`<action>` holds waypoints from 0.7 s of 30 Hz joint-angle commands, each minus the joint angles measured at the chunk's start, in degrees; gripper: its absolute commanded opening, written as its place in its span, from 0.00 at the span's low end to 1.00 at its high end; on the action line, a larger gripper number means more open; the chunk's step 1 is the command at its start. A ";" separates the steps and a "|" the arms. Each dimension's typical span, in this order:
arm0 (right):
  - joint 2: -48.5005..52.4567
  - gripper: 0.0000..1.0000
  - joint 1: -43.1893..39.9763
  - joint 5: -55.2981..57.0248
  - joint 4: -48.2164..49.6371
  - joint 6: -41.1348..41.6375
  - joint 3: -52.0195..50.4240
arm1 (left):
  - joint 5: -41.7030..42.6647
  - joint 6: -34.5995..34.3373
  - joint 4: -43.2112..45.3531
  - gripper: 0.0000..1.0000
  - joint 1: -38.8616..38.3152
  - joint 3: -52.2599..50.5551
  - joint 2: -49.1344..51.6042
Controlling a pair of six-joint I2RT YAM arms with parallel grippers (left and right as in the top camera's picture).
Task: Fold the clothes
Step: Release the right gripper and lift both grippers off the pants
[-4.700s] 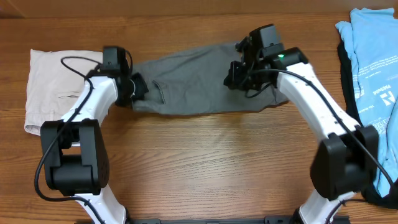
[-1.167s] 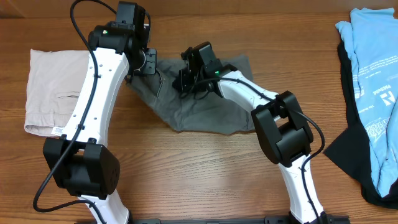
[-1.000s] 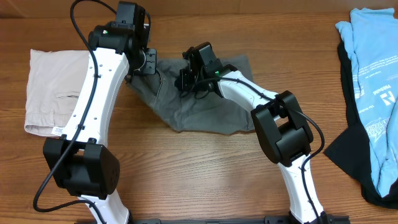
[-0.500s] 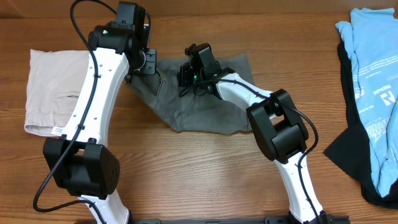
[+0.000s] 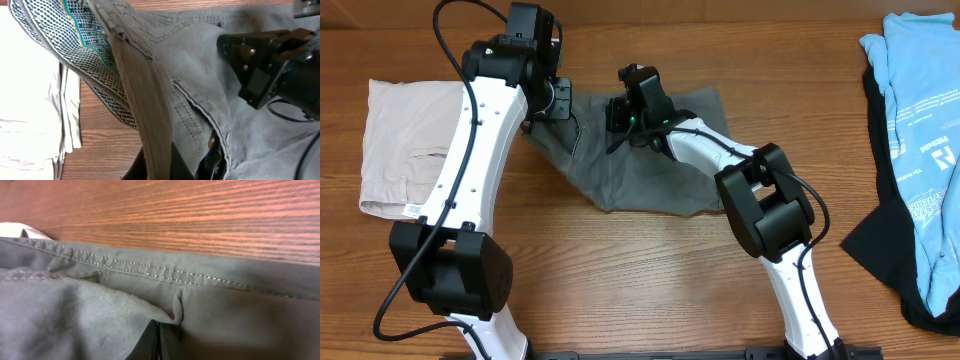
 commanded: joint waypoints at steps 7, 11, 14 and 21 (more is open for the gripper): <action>3.10 0.05 1.70 -2.99 0.87 0.24 1.51 | -0.33 0.85 -0.15 0.04 -0.39 -0.17 -2.12; -1.01 0.16 -0.31 -5.49 0.09 -0.66 1.90 | -1.44 2.16 -0.02 0.04 -0.39 -0.17 -2.12; -6.54 0.24 -3.08 -7.06 -3.80 -4.72 1.99 | -3.34 2.19 0.02 0.04 -0.39 -0.17 -2.12; -21.09 0.32 -11.45 -8.13 -26.71 -9.46 1.99 | -3.34 3.48 0.33 0.04 -1.16 0.37 -2.12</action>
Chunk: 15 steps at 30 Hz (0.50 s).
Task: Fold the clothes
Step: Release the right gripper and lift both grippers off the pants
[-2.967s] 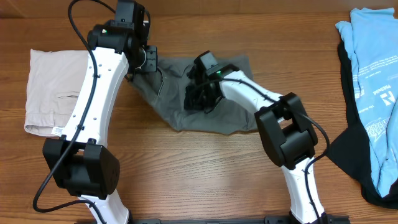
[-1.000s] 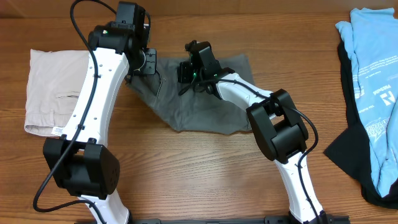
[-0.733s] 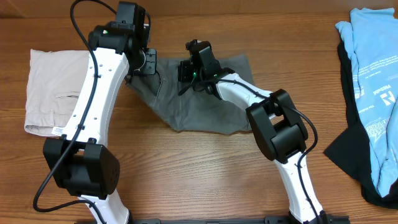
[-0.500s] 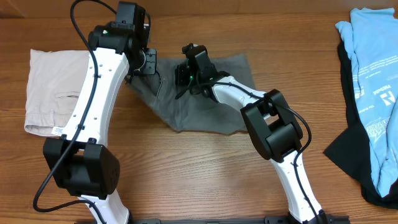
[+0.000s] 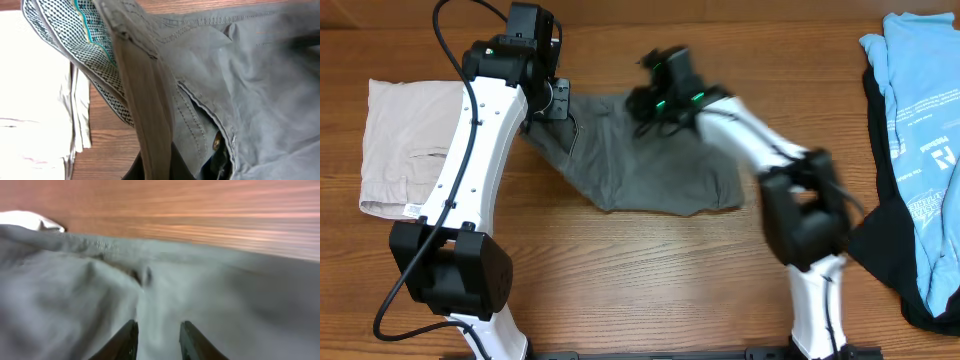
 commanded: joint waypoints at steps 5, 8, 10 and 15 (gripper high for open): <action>-13.46 0.22 -12.92 0.37 -24.41 -3.23 1.36 | -5.20 2.99 -0.28 0.04 -3.50 2.27 -2.12; -12.74 0.18 -16.98 1.07 -31.06 -6.75 0.59 | -5.18 3.06 -0.28 0.04 -5.57 3.08 -2.12; -12.33 0.15 -19.32 1.09 -33.29 -8.33 -0.83 | -5.18 3.21 -0.04 0.04 -7.39 3.10 -2.12; -12.02 0.14 -22.51 1.11 -35.39 -11.69 -4.48 | -4.96 3.15 1.38 0.04 -11.41 3.10 -2.10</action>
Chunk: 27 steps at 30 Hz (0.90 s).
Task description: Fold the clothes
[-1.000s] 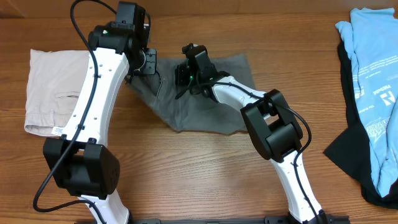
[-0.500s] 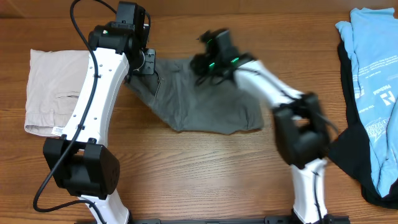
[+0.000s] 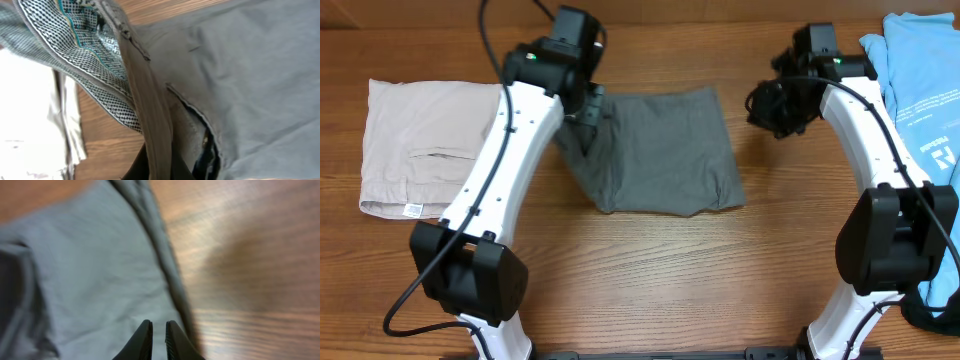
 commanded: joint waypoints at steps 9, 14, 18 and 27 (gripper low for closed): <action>0.42 0.14 -1.01 -0.15 3.65 -4.72 -11.02 | 0.13 -0.44 5.33 0.04 -7.89 1.77 -2.10; 0.42 0.14 -1.03 -0.37 8.59 -4.72 -17.09 | 6.67 -0.94 7.65 0.04 -9.42 1.75 -2.10; 0.42 0.14 -1.03 -0.66 11.08 -4.68 -19.96 | 9.75 -2.38 8.90 0.04 -10.16 1.70 -1.99; 0.42 0.14 -0.74 -2.27 15.61 -4.48 -24.70 | 10.03 -3.72 10.78 0.04 -12.83 1.73 1.40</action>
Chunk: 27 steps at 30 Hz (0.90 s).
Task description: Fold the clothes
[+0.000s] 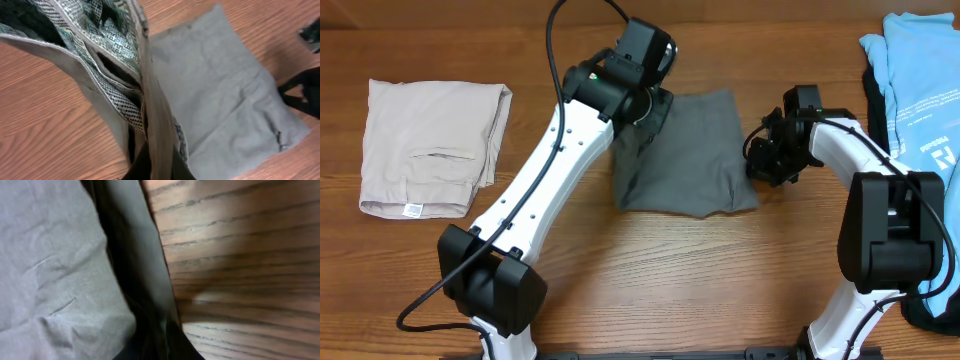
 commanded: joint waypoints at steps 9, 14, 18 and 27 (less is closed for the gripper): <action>-0.28 0.14 -0.61 -0.31 3.19 -0.46 -1.70 | 2.56 -1.44 1.77 0.04 -1.64 2.01 1.46; -2.01 0.11 -0.61 -0.55 2.86 -1.09 0.63 | 4.85 -1.44 1.77 0.04 -1.64 1.99 1.51; -5.75 0.15 -0.61 -1.01 -1.81 -4.28 6.51 | 4.85 -1.46 2.40 0.04 -1.64 1.99 1.51; -9.27 0.14 -0.07 -7.37 -12.50 -4.28 9.25 | 6.40 -2.32 3.91 0.04 -1.68 1.99 1.51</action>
